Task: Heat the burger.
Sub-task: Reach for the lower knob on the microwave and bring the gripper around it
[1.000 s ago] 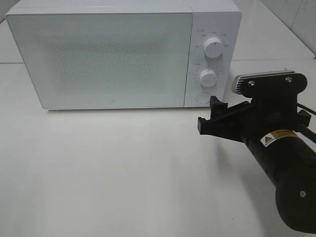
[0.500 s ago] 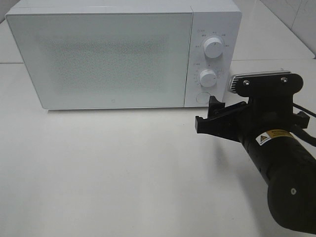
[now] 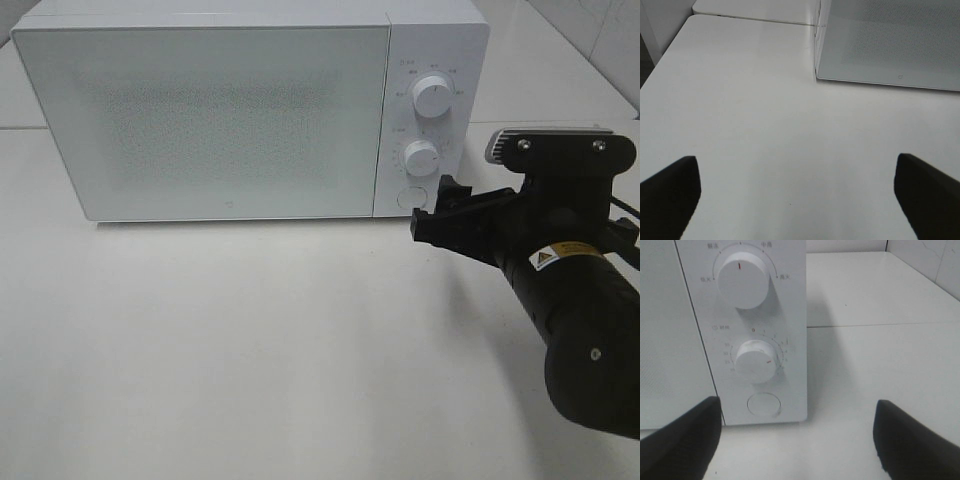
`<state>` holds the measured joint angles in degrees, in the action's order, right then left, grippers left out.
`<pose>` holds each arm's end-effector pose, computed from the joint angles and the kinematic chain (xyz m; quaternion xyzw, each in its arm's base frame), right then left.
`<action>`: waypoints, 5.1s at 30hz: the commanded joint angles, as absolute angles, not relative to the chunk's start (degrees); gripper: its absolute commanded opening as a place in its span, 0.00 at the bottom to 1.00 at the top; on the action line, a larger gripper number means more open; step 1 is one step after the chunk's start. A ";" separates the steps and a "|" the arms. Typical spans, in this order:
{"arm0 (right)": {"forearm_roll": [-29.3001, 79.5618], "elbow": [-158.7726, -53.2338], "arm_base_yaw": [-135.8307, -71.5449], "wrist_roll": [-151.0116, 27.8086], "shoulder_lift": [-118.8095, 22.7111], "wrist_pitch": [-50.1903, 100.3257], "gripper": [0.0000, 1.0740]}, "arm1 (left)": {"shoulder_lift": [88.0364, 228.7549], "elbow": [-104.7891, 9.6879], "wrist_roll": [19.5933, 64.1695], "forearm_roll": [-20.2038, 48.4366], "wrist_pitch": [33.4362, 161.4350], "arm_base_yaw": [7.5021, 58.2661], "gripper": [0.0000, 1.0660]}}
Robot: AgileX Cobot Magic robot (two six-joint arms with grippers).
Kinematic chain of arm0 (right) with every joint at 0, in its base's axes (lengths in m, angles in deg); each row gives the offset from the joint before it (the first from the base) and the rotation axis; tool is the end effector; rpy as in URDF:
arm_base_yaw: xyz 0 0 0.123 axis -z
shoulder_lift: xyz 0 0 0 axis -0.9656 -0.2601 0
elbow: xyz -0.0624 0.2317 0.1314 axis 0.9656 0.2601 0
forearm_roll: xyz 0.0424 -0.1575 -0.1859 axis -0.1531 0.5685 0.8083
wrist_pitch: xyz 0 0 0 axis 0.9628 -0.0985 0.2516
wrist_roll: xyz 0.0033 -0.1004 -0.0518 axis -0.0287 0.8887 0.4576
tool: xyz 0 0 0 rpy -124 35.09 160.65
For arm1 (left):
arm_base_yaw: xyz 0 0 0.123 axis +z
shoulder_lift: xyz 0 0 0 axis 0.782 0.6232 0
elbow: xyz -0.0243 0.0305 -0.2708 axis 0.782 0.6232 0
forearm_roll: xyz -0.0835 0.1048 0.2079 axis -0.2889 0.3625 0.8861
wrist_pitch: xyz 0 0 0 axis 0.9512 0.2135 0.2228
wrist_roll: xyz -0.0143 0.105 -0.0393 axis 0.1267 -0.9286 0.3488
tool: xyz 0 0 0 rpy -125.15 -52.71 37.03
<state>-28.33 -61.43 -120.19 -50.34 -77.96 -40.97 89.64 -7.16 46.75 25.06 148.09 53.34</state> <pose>0.2395 0.1208 0.1439 0.0287 0.7565 -0.0250 0.6529 0.0186 -0.0057 0.2697 -0.0202 0.8503 -0.0283 0.5252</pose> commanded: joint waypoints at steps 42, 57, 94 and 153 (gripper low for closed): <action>-16.24 -80.85 -112.22 -49.37 -96.35 -40.56 0.71 | 88.61 -6.99 46.64 24.54 147.57 53.51 0.92; -14.17 -83.49 -109.30 -49.77 -98.76 -38.79 0.71 | 88.61 -6.99 46.64 24.54 147.57 53.51 0.92; -10.97 -84.17 -108.27 -50.23 -98.76 -39.93 0.01 | 88.61 -6.99 46.64 24.54 147.57 53.51 0.92; -0.08 -84.17 -108.27 -156.45 -98.76 -51.74 0.03 | 88.61 -6.99 46.64 24.54 147.57 53.51 0.92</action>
